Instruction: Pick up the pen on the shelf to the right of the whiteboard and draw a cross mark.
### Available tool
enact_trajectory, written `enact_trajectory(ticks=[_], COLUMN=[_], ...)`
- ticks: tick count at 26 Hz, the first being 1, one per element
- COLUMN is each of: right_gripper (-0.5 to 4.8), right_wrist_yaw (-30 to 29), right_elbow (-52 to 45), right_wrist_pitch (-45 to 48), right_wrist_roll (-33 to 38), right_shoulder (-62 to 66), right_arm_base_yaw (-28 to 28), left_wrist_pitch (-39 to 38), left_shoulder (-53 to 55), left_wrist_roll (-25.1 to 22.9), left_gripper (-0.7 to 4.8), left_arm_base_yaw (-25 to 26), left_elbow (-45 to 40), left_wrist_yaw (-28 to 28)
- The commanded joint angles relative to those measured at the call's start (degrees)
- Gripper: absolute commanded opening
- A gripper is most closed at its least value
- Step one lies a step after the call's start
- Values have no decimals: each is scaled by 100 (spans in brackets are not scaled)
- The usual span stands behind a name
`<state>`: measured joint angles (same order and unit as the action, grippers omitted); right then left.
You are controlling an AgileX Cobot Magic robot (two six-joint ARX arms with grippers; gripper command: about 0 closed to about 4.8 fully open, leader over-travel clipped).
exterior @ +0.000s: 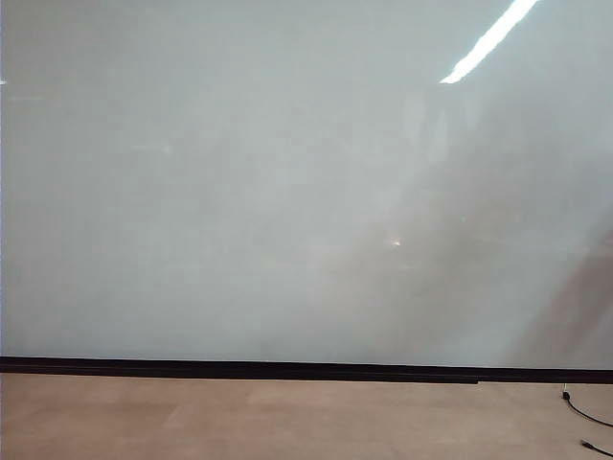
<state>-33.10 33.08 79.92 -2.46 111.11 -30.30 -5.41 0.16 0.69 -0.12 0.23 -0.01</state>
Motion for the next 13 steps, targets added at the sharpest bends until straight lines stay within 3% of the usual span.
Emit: enact_trajectory(ticks=[1,13], right_gripper=[327,324], right_wrist_yaw=[-162,-155], right_elbow=[129,210], right_wrist_pitch=[114,114], right_wrist_roll=[146,251], right_shoulder=[122,149], right_arm_base_yaw=[-4,-114], left_wrist_pitch=[26,26], left_shoulder=[2,2], left_wrist_roll=[-24,-24], left_gripper=[-4,-5], left_arm_base_yaw=[0,0], left_elbow=[15,15], left_wrist_yaw=[20,20])
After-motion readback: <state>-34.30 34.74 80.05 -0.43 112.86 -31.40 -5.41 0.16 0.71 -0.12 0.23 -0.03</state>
